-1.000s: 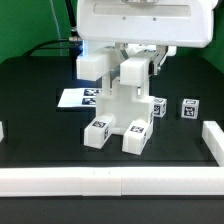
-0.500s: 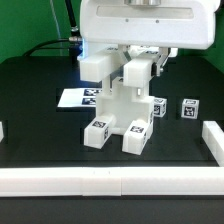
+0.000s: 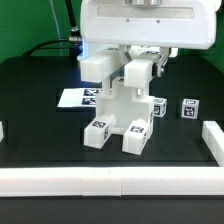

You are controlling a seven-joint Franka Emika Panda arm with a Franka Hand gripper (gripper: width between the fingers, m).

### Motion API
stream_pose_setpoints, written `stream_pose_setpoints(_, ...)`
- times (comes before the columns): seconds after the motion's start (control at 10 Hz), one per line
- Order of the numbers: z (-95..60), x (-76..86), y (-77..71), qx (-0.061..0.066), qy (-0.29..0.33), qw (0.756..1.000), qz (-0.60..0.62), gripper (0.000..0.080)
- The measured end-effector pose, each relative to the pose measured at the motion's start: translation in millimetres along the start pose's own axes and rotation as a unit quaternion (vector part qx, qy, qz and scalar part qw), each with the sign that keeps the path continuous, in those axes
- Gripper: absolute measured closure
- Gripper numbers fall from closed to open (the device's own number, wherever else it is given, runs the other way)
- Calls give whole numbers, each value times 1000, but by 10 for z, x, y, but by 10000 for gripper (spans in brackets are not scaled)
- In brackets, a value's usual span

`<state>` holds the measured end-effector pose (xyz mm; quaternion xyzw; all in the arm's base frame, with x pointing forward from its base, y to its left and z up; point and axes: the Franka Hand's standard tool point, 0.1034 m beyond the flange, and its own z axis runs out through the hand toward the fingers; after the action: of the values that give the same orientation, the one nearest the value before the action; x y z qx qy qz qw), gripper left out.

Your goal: Assemble chair

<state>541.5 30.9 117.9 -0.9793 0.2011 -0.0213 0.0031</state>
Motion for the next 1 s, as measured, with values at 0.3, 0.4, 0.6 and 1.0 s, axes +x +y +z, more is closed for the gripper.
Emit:
stream_pose_setpoints(0.3,-13,46,33,3,5,1000,-11,511)
stream_pose_setpoints(0.4,-44,66,20,4,6,1000,-11,511)
stream_pose_setpoints(0.6,-104,58,-10,9,11,1000,-14,511)
stream_pose_setpoints(1.0,-78,-26,-30,9,11,1000,-17,511)
